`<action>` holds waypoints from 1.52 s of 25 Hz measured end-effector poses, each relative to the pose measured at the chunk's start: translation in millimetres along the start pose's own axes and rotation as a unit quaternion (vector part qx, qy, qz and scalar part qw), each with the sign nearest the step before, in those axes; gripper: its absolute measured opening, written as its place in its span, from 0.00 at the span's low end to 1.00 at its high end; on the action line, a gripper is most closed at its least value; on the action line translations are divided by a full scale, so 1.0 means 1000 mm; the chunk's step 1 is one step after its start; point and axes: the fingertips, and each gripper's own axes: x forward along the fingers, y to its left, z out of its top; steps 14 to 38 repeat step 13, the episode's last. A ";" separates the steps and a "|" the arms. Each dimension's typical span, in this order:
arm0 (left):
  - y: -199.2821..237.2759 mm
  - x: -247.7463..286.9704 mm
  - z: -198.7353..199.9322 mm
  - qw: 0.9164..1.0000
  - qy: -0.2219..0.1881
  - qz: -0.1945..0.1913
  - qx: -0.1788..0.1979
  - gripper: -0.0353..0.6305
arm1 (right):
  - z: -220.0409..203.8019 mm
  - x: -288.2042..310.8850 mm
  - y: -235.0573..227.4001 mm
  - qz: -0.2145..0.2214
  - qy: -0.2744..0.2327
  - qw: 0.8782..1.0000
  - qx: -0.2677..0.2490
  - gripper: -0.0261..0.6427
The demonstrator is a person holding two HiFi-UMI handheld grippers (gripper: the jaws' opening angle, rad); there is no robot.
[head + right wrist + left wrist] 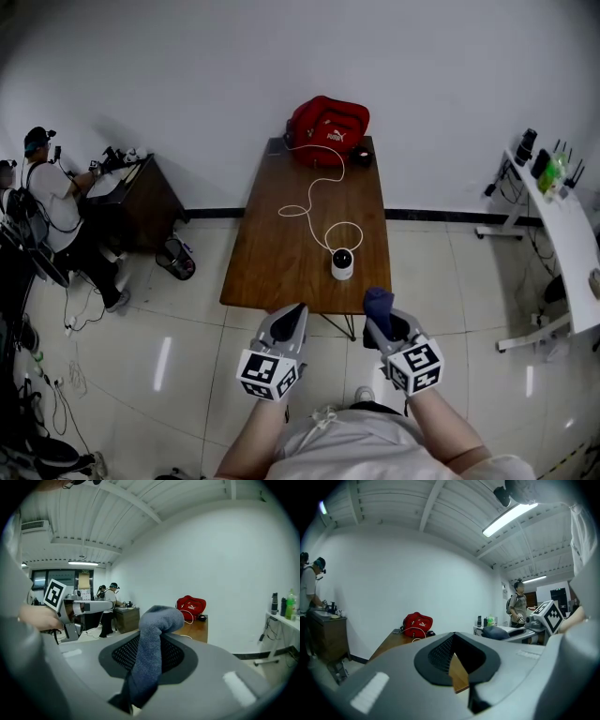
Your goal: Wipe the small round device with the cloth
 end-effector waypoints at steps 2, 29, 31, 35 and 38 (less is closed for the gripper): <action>0.001 0.002 0.006 1.000 -0.007 -0.002 0.003 0.06 | 0.006 0.000 0.001 -0.001 -0.004 1.000 -0.004 0.20; -0.003 0.013 0.003 1.000 -0.004 -0.014 0.006 0.06 | 0.010 0.002 -0.015 -0.011 -0.007 1.000 -0.012 0.20; -0.003 0.013 0.003 1.000 -0.004 -0.014 0.006 0.06 | 0.010 0.002 -0.015 -0.011 -0.007 1.000 -0.012 0.20; -0.003 0.013 0.003 1.000 -0.004 -0.014 0.006 0.06 | 0.010 0.002 -0.015 -0.011 -0.007 1.000 -0.012 0.20; -0.003 0.013 0.003 1.000 -0.004 -0.014 0.006 0.06 | 0.010 0.002 -0.015 -0.011 -0.007 1.000 -0.012 0.20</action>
